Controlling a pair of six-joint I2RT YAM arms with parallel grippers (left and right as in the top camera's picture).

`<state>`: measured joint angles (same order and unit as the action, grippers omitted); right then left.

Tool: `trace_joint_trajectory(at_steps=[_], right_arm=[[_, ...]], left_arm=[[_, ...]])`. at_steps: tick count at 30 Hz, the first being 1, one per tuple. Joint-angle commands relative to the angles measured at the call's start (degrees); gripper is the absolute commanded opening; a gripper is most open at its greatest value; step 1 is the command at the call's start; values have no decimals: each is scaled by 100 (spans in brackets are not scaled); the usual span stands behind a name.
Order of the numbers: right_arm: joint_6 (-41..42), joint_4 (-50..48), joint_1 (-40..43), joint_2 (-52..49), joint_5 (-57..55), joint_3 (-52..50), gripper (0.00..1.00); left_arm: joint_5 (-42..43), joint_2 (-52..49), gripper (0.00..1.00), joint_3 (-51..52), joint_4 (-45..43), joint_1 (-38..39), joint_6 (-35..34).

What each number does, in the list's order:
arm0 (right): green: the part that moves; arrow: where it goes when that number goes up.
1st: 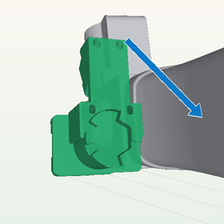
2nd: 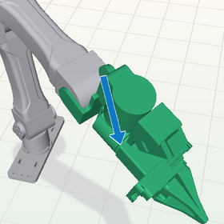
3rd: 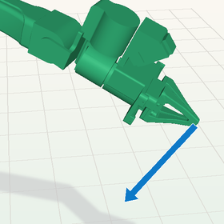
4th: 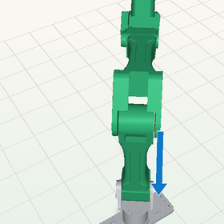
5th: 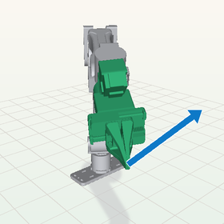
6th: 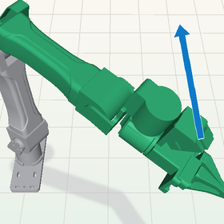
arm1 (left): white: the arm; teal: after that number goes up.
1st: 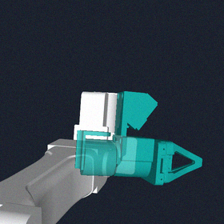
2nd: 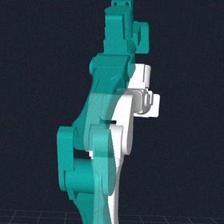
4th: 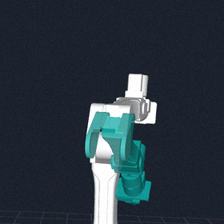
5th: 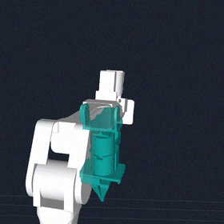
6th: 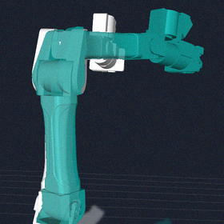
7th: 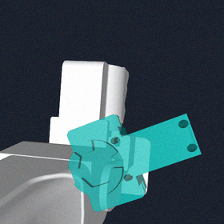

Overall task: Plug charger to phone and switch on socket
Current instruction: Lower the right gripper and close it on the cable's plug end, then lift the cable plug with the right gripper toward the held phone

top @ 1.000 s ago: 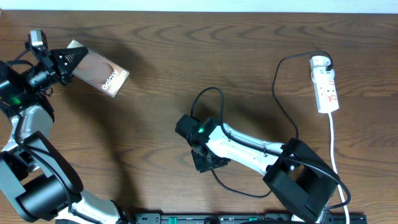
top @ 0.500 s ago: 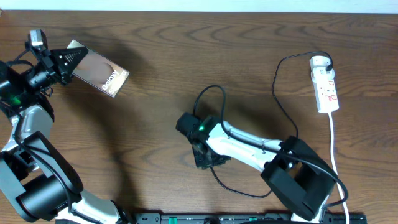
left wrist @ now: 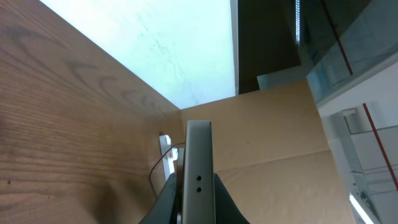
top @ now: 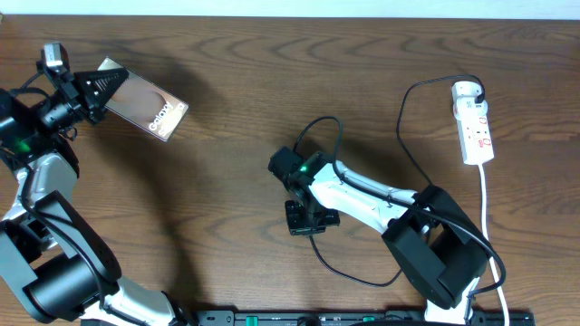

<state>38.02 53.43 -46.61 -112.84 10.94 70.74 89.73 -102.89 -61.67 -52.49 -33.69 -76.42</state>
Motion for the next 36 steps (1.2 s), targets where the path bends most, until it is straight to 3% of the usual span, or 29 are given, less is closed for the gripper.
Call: trace_joint_trajectory(at_steps=[1,5,9,13,16,20,28,36], right_arm=[[-376,-35,37,-437,173,-79,1],[-1781,-205,308,-299,1246,332,1],[-3692,-337,785,-219,3733,907,1],[-5246,144,1296,-219,5423,1180,1],[-6509,1023,1775,-219,6043,1193,1],[-8085,2306,2273,-219,5864,1193,1],[-8446,2870,3003,-221,5394,1193,1],[-8867,3167,2997,-221,5709,1193,1]], left_arm=[[39,59,7,-144,-31,-15,33],[39,59,7,-144,-31,7,31],[39,59,7,-144,-31,131,-96],[39,61,7,-144,-33,345,-188],[39,61,7,-144,-33,577,-302],[39,61,7,-144,-35,984,-310],[39,61,7,-144,-343,1950,-223],[37,61,7,-144,-409,2658,52]])
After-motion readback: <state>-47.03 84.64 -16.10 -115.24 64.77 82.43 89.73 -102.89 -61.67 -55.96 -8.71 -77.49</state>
